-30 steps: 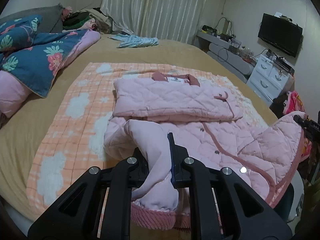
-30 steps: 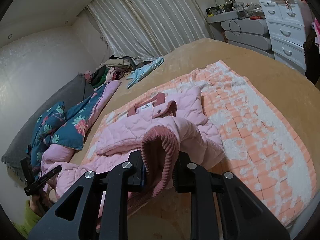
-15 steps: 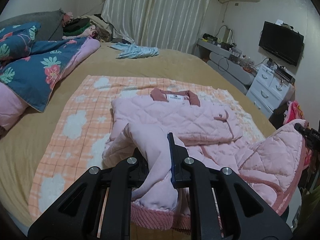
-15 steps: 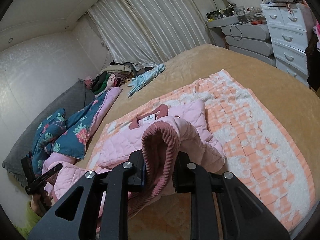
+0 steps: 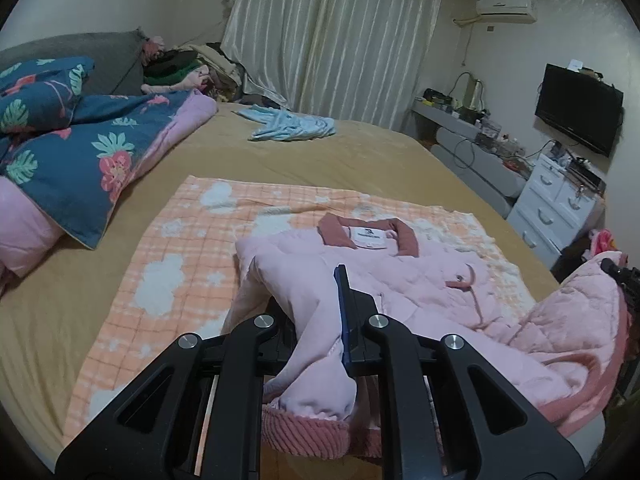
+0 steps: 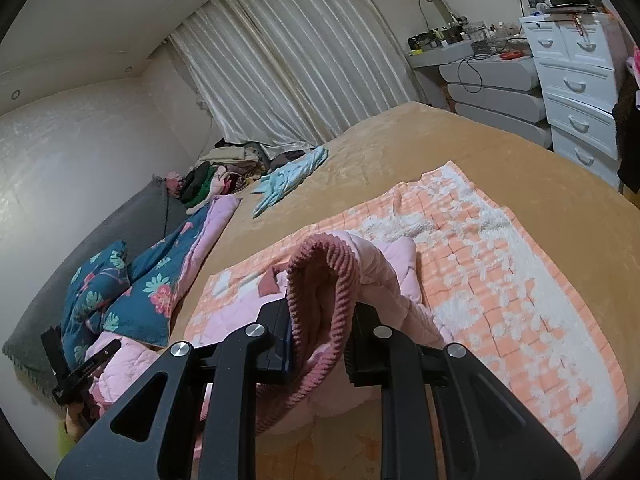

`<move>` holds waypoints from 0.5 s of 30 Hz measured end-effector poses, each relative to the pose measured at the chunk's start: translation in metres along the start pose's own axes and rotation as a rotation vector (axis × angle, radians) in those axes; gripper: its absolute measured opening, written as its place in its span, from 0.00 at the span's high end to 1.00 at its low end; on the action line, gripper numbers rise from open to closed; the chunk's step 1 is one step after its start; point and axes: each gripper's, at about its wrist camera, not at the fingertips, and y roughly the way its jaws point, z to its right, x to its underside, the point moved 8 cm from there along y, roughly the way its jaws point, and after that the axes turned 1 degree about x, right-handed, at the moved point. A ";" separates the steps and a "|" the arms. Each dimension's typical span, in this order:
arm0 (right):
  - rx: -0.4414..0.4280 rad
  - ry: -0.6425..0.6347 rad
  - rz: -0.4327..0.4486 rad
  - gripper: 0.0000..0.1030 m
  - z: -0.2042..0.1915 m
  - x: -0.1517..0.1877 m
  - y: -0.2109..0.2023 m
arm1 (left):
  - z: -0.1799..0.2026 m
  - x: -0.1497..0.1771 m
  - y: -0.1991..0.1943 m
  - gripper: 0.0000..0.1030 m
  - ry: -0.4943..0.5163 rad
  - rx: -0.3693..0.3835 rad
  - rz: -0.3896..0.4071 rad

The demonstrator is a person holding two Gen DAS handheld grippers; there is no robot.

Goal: Fold large clothes
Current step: 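Lift the hem with both tools toward the collar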

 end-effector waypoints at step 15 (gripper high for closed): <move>0.017 0.069 -0.044 0.82 0.025 -0.019 0.059 | -0.011 -0.010 0.045 0.93 0.008 -0.078 -0.019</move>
